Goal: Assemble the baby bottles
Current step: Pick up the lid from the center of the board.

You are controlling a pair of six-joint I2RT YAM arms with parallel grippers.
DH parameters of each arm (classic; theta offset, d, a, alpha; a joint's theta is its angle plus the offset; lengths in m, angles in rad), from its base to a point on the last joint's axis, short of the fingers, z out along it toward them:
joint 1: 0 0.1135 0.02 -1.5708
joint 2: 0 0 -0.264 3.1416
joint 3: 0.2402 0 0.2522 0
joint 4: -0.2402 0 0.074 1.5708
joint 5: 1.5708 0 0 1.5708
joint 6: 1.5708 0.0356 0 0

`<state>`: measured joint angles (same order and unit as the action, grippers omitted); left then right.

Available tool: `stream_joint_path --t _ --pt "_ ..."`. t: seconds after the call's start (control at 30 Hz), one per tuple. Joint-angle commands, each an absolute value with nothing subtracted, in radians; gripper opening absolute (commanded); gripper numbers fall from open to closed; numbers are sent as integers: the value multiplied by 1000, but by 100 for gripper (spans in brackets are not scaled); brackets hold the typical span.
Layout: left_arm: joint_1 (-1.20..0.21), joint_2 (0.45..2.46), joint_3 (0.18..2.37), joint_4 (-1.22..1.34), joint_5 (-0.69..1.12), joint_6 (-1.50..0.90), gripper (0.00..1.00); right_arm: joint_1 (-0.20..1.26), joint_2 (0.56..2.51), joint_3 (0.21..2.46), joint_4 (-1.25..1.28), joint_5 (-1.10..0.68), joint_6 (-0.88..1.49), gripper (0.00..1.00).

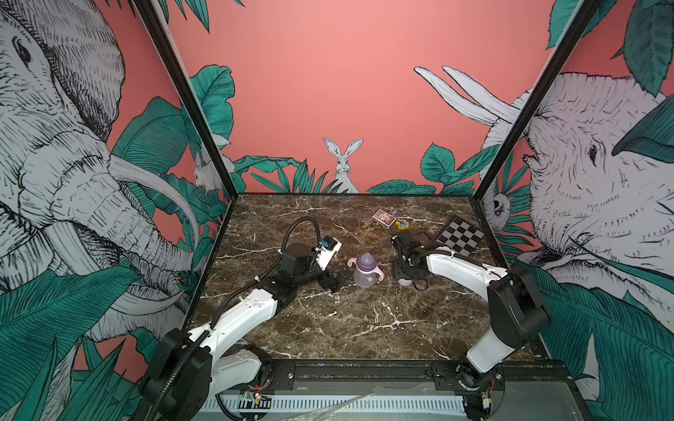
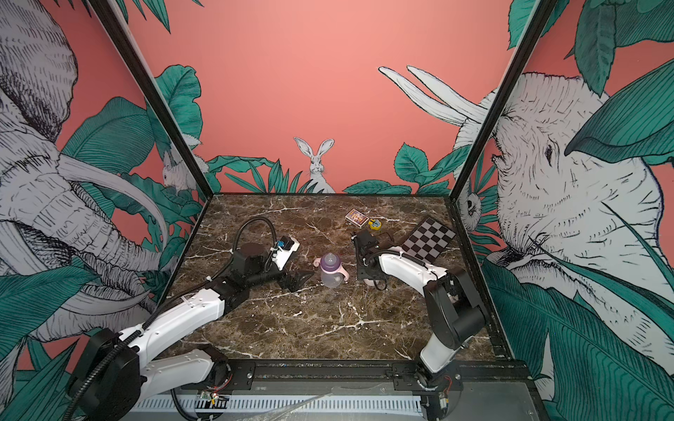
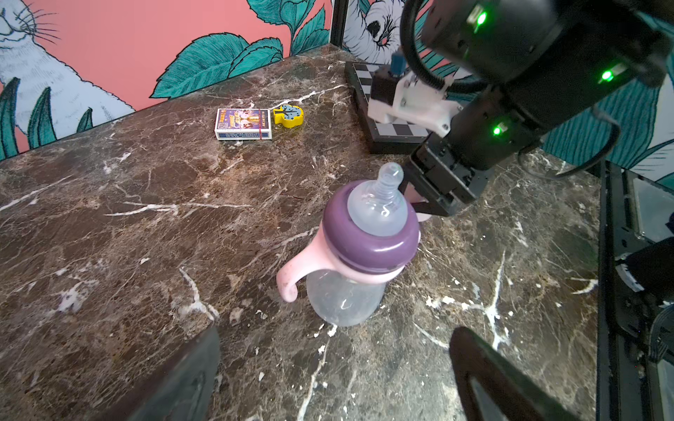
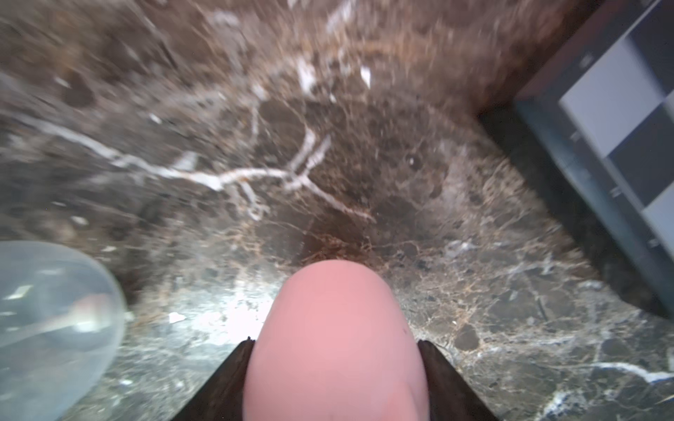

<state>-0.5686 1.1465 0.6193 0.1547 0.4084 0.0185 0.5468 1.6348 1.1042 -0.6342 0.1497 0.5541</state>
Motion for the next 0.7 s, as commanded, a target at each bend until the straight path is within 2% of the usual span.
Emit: stream_joint_path --t 0.0,0.3,0.67 --pt "-562 1148 635 149 425 16 100 545 1609 1158 -711 151 493 64" --pt "-561 1155 622 180 429 11 99 549 1531 1392 -882 92 381 62" --pt "-562 1157 610 189 460 46 99 609 1606 1699 -1081 9 282 61"
